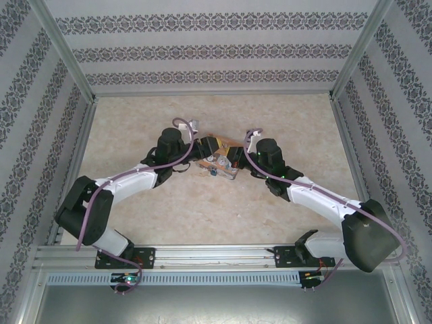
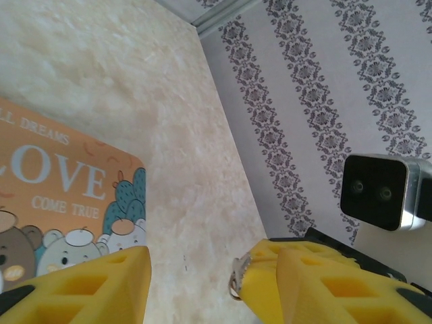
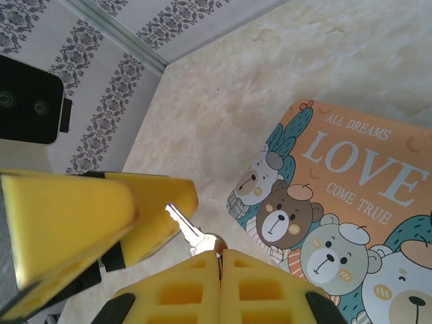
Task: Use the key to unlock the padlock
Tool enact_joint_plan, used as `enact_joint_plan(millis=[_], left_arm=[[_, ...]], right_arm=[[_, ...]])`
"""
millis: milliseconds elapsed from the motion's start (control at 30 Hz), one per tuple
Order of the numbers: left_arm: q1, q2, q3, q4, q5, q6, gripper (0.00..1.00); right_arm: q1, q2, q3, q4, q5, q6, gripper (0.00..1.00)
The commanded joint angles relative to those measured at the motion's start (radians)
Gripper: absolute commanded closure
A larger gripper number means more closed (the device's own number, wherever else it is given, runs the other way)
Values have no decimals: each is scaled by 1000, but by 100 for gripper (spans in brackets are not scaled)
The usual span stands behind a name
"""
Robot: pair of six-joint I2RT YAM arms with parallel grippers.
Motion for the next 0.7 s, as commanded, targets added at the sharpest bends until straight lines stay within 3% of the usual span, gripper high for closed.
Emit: enact_joint_plan(millis=[0,667], left_arm=[[-35,16,28,77,-24,-25,49],[-49,33,42,92,-63,-40,68]], right_arm=[[13,8,38,32,3,-4,100],[21,27,49,31,-25,1,100]])
